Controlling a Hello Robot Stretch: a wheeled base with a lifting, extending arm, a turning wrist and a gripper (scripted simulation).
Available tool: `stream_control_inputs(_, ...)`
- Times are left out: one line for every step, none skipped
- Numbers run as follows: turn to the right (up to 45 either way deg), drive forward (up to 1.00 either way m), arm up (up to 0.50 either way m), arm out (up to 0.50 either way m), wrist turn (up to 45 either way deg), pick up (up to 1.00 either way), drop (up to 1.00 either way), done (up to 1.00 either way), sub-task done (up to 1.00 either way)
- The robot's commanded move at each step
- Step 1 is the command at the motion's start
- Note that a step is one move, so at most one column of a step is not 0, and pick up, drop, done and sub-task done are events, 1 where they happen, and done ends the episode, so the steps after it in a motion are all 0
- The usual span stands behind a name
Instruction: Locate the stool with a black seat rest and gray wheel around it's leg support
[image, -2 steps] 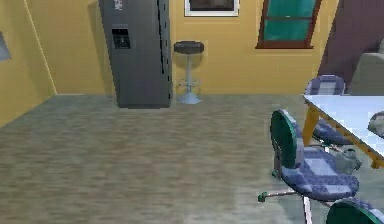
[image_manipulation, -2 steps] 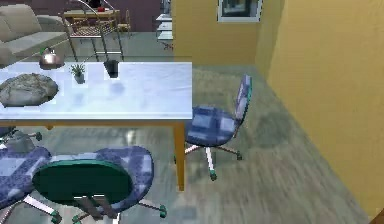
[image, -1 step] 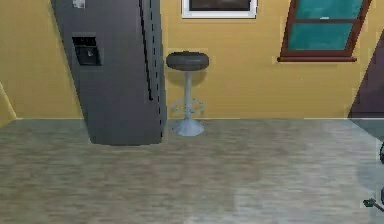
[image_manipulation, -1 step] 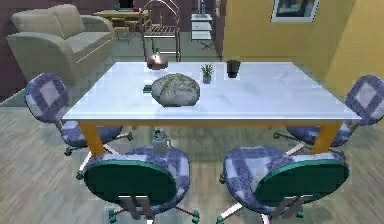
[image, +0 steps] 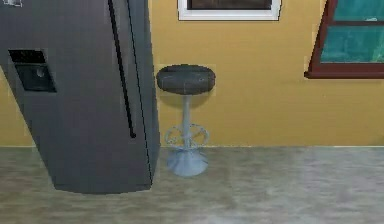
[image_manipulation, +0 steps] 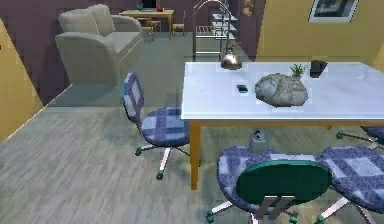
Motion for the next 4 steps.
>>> stream_control_inputs(15.0, 0.00, 0.00, 0.00, 0.0, 0.00, 0.00, 0.00, 0.00)
stream_control_inputs(0.0, 0.80, 0.00, 0.00, 0.0, 0.00, 0.00, 0.00, 0.00)
stream_control_inputs(-27.0, 0.00, 0.00, 0.00, 0.0, 0.00, 0.00, 0.00, 0.00)
stream_control_inputs(0.0, 0.00, 0.00, 0.00, 0.0, 0.00, 0.00, 1.00, 0.00)
